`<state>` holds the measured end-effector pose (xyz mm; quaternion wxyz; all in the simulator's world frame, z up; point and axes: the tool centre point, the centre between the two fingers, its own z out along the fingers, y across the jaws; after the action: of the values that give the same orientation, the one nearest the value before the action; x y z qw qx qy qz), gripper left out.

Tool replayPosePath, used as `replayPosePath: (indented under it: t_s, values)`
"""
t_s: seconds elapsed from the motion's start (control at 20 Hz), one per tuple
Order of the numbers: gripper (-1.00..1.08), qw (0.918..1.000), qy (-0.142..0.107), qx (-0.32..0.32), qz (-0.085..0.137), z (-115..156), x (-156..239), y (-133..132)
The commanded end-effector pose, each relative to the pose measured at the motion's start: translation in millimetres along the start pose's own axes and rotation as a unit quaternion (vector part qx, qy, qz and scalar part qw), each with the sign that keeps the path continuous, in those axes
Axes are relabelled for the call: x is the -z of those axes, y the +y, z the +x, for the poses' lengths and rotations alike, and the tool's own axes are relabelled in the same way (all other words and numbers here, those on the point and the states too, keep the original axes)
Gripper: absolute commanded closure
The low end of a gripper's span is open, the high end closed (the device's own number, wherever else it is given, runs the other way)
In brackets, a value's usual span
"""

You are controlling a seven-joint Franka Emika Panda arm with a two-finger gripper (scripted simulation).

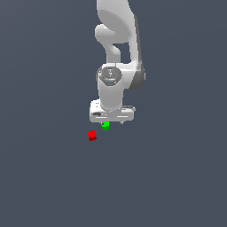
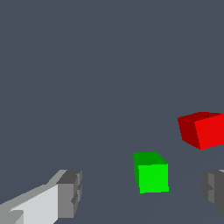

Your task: Stack the red cube on top of the green cube.

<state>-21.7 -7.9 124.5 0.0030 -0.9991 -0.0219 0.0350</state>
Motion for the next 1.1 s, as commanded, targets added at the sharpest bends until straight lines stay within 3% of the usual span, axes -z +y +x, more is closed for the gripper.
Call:
replayPosePath:
  t_s: [0.0, 0.65, 1.05]
  values:
    - [-0.92, 0.9999, 0.003, 0.010, -0.001, -0.5, -4.4, 9.4]
    - [-0.92, 0.9951, 0.024, 0.095, -0.007, 6.4, -38.2, 82.4]
    - [-0.92, 0.9912, 0.033, 0.128, -0.008, 14.8, -50.8, 109.9]
